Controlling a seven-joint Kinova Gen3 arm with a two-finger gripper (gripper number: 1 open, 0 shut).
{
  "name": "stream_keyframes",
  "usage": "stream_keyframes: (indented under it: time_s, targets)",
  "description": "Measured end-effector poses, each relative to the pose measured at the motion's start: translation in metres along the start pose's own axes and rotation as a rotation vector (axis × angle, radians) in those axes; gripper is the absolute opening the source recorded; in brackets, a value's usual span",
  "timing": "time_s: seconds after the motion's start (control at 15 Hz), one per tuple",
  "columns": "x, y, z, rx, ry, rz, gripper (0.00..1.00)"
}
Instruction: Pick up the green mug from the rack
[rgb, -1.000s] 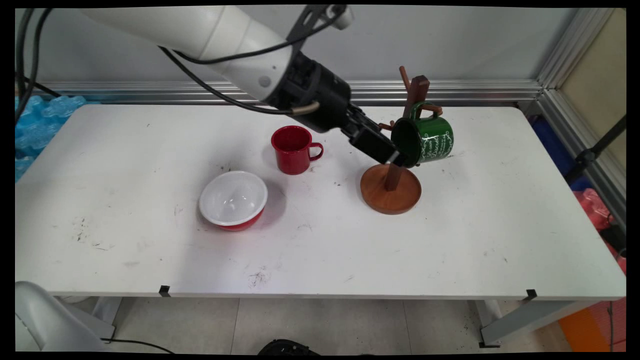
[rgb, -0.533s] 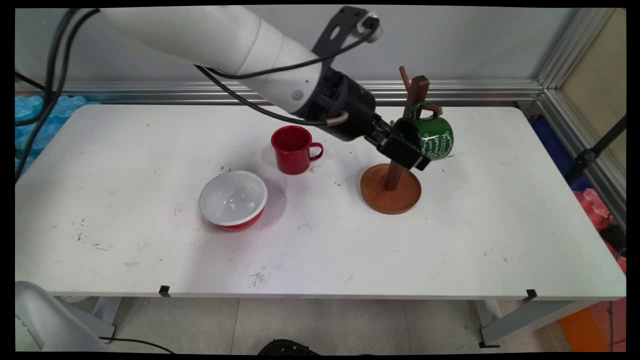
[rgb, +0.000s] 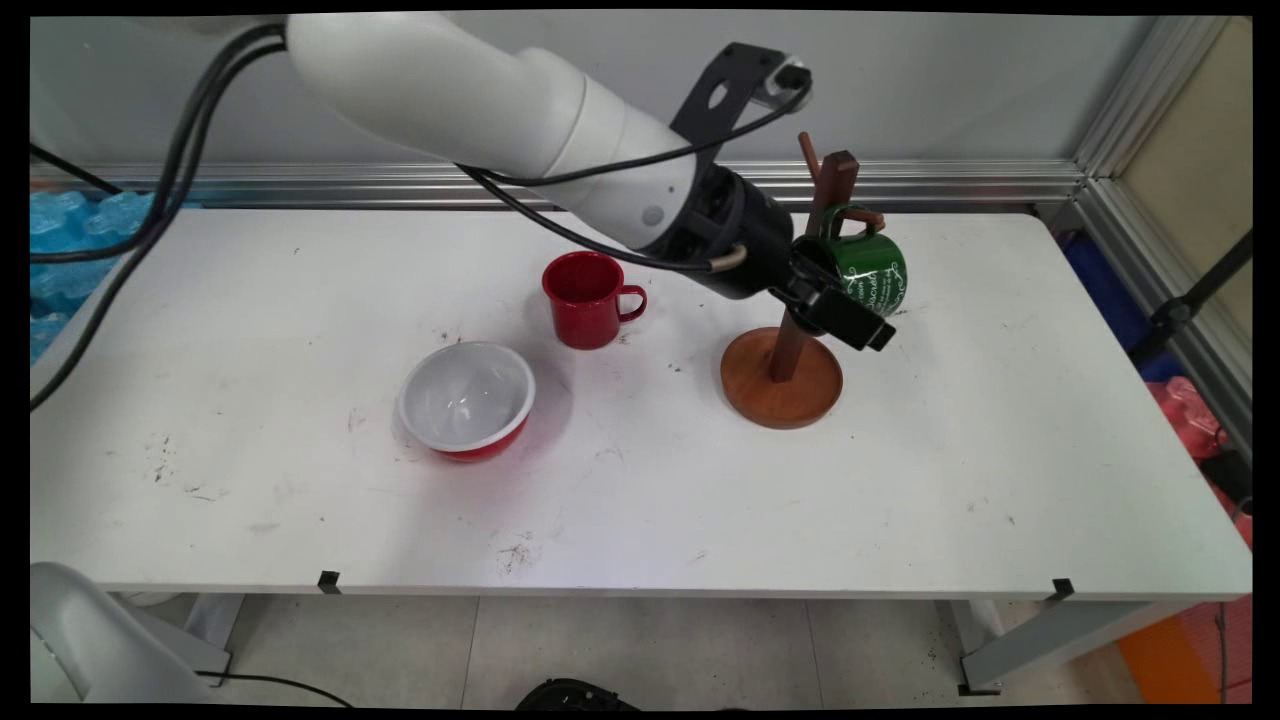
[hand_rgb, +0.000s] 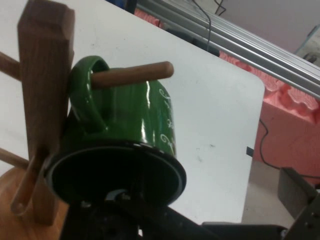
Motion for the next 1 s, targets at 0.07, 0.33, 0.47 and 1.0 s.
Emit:
stream_keyframes:
  time_s: [0.07,0.33,0.47,1.0]
  targets:
    - [0.000,0.000,0.003,0.002,0.001,-0.004,1.00]
    - [0.000,0.000,0.015,0.008,0.008,-0.020,1.00]
    - [0.001,0.000,0.018,0.010,0.011,-0.025,1.00]
    - [0.000,-0.001,0.024,0.023,0.021,-0.034,0.00]
